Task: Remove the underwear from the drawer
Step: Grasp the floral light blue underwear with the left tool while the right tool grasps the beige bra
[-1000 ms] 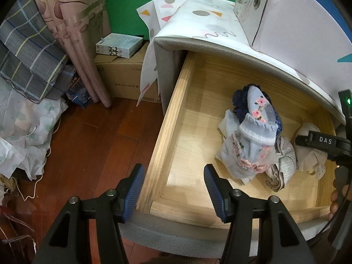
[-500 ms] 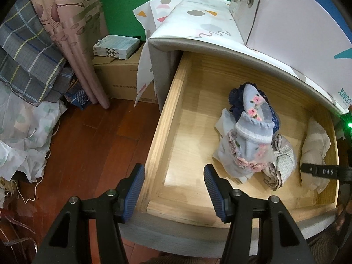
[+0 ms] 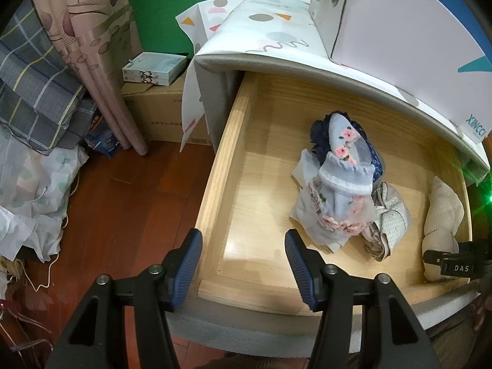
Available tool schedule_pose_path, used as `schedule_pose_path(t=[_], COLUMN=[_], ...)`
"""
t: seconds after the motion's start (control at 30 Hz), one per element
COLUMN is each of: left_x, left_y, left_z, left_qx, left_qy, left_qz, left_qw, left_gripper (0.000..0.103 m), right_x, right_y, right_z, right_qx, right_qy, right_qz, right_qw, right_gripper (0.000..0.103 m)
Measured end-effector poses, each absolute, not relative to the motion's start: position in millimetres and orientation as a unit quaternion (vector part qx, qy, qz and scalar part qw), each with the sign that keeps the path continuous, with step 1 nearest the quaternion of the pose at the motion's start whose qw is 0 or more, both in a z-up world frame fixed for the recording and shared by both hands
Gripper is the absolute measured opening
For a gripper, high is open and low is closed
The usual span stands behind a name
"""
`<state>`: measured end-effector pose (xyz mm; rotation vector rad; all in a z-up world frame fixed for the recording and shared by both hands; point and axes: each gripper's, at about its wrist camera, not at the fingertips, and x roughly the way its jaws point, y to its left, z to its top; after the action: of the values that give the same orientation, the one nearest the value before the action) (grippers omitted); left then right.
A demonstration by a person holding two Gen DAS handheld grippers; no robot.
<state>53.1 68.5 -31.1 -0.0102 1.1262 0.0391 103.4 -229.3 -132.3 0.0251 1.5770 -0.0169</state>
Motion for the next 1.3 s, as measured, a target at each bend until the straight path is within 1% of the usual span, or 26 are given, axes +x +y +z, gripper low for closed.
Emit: schedule_pose_path(t=[0.13, 0.23, 0.43, 0.53, 0.7, 0.87, 1.3], left_x=[52, 53, 54, 57, 64, 83, 132], left_y=[67, 66, 53, 39, 8, -9, -3], left_z=[-31, -29, -26, -27, -22, -26, -61], left_qx=[-0.002, -0.005, -0.010, -0.012, 0.013, 0.012, -0.021], left_qy=[0.536, 0.532, 0.534, 0.545, 0.542, 0.561, 0.624], left_qz=[0.013, -0.001, -0.035, -0.058, -0.095, -0.108, -0.090], left_qw=[0.844, 0.847, 0.845, 0.837, 0.835, 0.820, 0.776], left_gripper=[0.057, 0.057, 0.057, 0.057, 0.057, 0.060, 0.062], right_x=[113, 96, 87, 80, 78, 80, 80], right_y=[-245, -248, -244, -244, -243, -243, -243], right_z=[-127, -138, -136, -138, -142, -129, -136], right_qx=[0.019, 0.016, 0.015, 0.015, 0.016, 0.018, 0.019], right_qy=[0.709, 0.705, 0.701, 0.701, 0.700, 0.699, 0.698], right_qz=[-0.007, -0.008, -0.006, -0.006, -0.005, -0.006, -0.006], right_qw=[0.705, 0.709, 0.713, 0.713, 0.714, 0.715, 0.716], right_gripper=[0.062, 0.062, 0.062, 0.062, 0.063, 0.063, 0.063])
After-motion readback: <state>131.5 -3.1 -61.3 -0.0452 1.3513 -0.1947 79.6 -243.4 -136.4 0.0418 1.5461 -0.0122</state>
